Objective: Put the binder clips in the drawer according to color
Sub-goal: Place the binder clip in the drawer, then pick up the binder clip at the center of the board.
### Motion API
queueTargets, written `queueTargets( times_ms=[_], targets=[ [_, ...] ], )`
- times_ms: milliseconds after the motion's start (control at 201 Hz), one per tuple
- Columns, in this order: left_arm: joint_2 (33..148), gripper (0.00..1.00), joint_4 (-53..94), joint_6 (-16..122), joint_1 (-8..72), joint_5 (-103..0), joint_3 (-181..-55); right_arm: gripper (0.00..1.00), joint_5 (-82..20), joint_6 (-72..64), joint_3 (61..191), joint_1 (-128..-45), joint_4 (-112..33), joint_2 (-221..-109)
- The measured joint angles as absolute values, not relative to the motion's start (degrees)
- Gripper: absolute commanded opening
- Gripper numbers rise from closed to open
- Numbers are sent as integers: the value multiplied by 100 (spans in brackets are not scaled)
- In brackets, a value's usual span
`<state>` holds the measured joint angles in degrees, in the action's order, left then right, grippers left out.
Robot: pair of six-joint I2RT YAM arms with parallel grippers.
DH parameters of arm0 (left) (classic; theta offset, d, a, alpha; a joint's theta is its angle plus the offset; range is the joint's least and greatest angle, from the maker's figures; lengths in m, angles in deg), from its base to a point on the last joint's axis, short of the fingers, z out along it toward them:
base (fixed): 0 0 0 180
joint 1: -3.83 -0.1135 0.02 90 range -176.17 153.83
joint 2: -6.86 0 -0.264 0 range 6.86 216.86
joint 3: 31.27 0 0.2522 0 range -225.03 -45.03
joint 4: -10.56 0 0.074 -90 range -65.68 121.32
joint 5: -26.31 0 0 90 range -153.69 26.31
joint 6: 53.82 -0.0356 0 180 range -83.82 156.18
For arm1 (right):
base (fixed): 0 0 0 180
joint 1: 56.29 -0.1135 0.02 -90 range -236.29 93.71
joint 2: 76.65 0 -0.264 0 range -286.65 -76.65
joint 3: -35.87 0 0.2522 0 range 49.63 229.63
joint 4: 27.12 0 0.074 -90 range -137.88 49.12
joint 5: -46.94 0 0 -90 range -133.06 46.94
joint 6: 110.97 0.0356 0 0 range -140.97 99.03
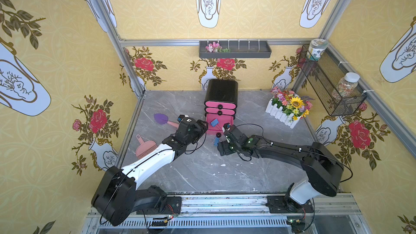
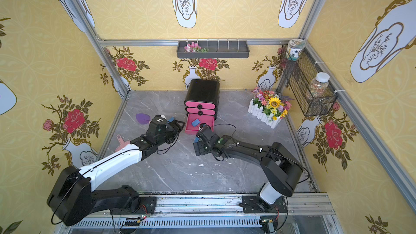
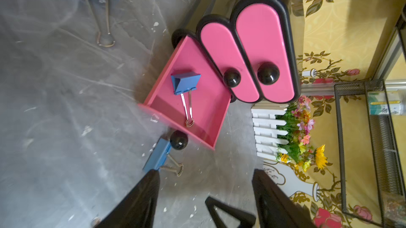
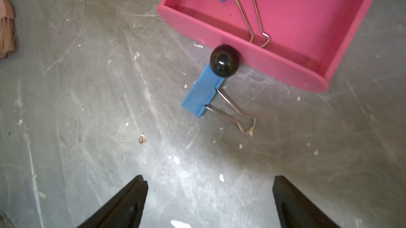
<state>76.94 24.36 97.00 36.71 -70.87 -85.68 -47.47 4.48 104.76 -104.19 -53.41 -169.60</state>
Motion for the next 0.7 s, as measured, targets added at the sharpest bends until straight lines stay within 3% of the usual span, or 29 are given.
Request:
queueTargets(
  times_ms=[299, 702],
  targets=[
    [6363, 74, 3408, 9404, 3726, -7294, -7895, 94, -4404, 282, 11018, -10268, -4933, -17930],
    [6414, 74, 3535, 9308, 3726, -7268, -7825, 94, -4244, 278, 11086, -10244, -4441, -18433]
  ],
)
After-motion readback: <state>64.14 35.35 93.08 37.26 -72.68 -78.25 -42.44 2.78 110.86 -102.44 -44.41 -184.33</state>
